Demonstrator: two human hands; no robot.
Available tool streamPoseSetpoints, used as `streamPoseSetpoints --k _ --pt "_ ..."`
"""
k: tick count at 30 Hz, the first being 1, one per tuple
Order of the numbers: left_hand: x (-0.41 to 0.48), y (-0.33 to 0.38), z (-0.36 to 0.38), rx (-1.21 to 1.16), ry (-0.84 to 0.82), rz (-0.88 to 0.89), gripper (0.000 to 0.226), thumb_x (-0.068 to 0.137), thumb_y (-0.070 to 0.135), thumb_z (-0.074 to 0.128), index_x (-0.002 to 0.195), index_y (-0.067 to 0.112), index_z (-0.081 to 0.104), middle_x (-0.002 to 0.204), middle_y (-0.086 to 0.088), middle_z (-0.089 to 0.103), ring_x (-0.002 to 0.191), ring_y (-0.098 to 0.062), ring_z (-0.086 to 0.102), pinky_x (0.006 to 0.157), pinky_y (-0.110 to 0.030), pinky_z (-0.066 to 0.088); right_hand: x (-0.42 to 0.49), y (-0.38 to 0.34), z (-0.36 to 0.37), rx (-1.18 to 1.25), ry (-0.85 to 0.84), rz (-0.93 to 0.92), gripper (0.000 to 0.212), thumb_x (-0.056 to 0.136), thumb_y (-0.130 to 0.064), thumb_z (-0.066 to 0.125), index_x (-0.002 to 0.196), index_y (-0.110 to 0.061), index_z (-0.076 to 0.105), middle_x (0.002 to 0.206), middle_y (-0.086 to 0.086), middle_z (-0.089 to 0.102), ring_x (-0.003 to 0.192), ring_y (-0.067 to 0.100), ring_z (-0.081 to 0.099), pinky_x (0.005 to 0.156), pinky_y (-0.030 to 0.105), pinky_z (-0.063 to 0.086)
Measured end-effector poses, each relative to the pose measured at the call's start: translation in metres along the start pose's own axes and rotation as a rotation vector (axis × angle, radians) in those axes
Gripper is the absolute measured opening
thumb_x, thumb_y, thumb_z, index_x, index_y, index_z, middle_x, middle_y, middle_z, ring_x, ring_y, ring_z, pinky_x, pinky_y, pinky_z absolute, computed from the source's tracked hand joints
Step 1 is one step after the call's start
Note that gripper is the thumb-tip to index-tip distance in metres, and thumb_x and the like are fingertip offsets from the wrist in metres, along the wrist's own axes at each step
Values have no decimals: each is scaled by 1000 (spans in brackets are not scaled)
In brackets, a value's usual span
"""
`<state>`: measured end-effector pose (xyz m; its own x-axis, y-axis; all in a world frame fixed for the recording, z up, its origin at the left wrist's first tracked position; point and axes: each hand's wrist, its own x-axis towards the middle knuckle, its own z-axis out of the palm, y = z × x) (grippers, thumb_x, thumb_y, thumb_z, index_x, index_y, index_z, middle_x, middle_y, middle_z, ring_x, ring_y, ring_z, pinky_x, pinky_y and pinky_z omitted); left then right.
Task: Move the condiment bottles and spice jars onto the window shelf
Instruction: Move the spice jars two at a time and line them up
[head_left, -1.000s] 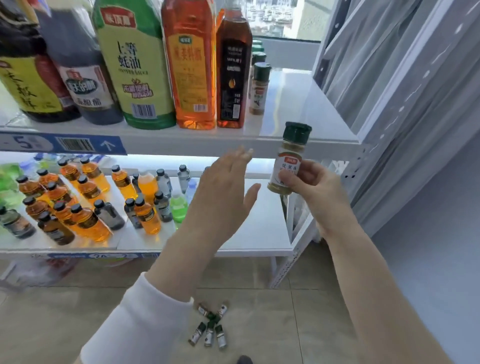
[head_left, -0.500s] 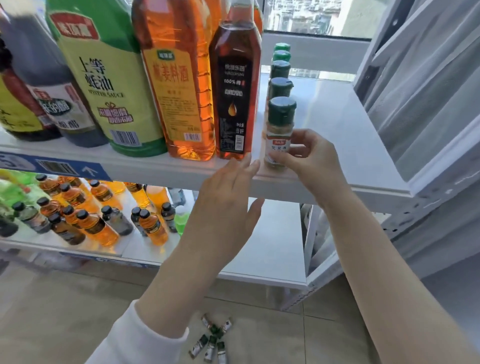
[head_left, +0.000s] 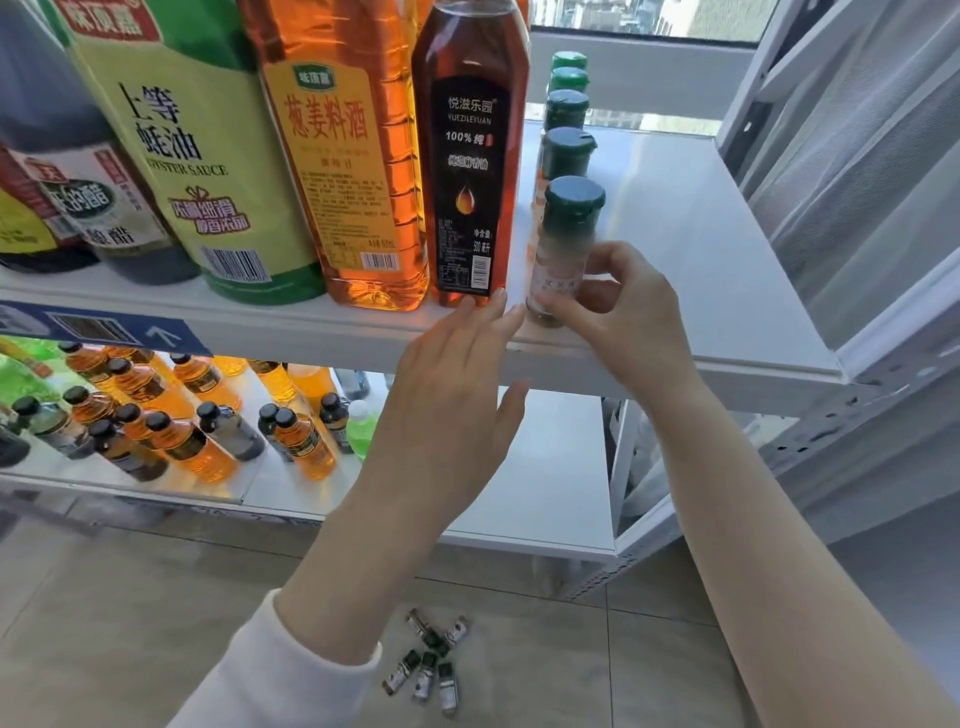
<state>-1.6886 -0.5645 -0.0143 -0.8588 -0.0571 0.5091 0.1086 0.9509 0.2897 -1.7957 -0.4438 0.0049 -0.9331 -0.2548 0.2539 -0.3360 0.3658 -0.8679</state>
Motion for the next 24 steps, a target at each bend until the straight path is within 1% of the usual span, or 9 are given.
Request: streamPoseSetpoints --k 3,6,10,13,15,16,18,21,24 --pt "-3 0 1 -9 16 1 50 83 25 51 130 7 49 134 -10 53 126 -28 48 103 -38 32 -1 3 1 -11 5 3 53 73 -24 77 119 -11 54 117 0 64 100 13 64 85 15 50" --pt "-9 -4 -1 -40 50 23 48 87 27 42 130 7 48 135 -9 51 127 -26 46 103 -41 37 -11 4 -3 17 80 2 60 74 -27 76 125 -10 51 120 0 61 108 10 60 91 22 50" --pt "-23 -10 -3 -149 141 31 39 89 16 47 127 6 52 131 -9 55 123 -19 46 102 -33 36 -46 6 -10 32 302 -99 42 83 -26 69 119 -14 53 117 -2 60 109 7 59 87 22 52" --pt "-45 -14 -7 -201 137 14 38 90 16 46 125 6 53 129 -8 56 120 -16 44 102 -28 32 -89 8 -7 13 373 -119 31 85 -24 65 114 -23 51 116 -1 60 109 9 59 88 23 51" --pt "-63 -22 -9 -208 106 -9 38 91 20 44 126 8 52 130 -7 56 121 -16 45 102 -29 33 -119 13 2 3 371 -74 29 86 -24 64 111 -27 51 115 -2 61 108 12 59 90 25 50" --pt "-74 -26 -11 -204 92 -19 39 91 21 44 127 9 52 130 -6 56 122 -17 46 102 -31 34 -135 15 10 -7 361 -35 29 86 -24 64 112 -25 52 115 -2 61 107 12 60 91 25 50" --pt "-98 -38 -12 -210 57 -33 39 91 22 43 127 9 52 130 -7 56 121 -20 49 102 -32 34 -169 22 27 -31 323 52 30 86 -23 65 114 -19 54 114 -4 62 106 10 59 92 21 48" --pt "-148 -62 -11 -254 -46 -65 40 89 23 42 125 9 53 128 -7 57 118 -22 52 100 -29 33 -225 35 63 -34 265 216 29 86 -22 65 113 -23 56 114 -10 61 105 4 57 91 14 44" --pt "-207 -93 2 -293 -148 -134 39 87 23 45 122 11 55 124 -5 59 112 -23 55 96 -31 38 -277 56 107 -14 236 370 28 85 -22 67 112 -22 58 114 -8 63 104 5 58 92 18 45"
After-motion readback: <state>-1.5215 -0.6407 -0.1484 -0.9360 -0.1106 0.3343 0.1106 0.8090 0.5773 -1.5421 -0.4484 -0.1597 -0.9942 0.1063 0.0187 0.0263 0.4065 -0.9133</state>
